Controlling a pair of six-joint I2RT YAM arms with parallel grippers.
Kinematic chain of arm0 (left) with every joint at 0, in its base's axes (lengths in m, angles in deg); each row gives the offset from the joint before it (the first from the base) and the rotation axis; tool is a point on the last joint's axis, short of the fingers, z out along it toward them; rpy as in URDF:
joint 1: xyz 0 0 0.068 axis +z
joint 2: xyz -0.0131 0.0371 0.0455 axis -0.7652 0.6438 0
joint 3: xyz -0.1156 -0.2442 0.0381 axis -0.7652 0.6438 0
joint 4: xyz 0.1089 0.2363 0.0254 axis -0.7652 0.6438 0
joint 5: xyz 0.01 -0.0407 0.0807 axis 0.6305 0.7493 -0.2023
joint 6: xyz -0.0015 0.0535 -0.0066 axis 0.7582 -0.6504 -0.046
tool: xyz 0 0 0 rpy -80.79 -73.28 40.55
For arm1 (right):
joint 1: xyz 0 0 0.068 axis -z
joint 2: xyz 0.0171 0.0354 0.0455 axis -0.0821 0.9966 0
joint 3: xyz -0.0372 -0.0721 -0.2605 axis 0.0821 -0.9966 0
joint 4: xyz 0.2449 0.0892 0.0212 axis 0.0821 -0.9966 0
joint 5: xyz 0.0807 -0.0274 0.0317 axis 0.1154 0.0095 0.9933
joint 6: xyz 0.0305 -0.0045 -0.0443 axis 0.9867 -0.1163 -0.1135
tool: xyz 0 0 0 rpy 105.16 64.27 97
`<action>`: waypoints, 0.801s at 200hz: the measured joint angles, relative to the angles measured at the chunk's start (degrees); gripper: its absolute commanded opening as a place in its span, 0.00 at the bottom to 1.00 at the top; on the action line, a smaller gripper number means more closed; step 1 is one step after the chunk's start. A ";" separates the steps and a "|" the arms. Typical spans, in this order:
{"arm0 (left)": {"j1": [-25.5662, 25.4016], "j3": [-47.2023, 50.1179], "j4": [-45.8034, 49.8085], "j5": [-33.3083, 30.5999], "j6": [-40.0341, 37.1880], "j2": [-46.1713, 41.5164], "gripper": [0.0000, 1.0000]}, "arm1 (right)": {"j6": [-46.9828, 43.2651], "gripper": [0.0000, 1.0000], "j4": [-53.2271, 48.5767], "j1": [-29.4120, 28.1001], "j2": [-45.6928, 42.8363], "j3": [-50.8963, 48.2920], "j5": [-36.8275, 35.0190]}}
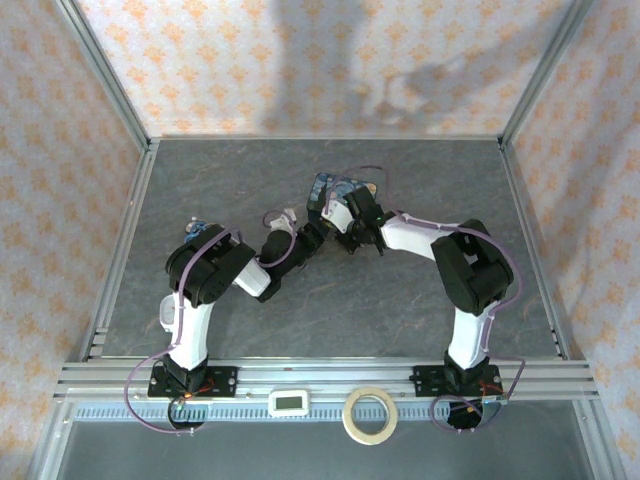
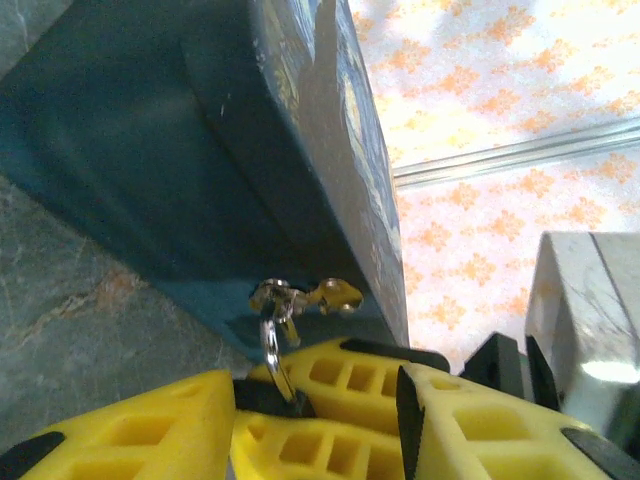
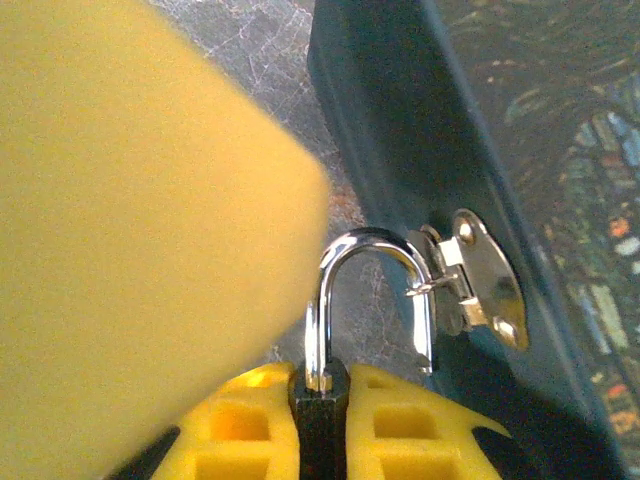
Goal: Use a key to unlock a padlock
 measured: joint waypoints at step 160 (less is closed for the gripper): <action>-0.63 -4.66 2.10 -0.52 1.29 4.35 0.00 | 2.93 0.23 2.78 0.15 -0.85 -2.69 2.56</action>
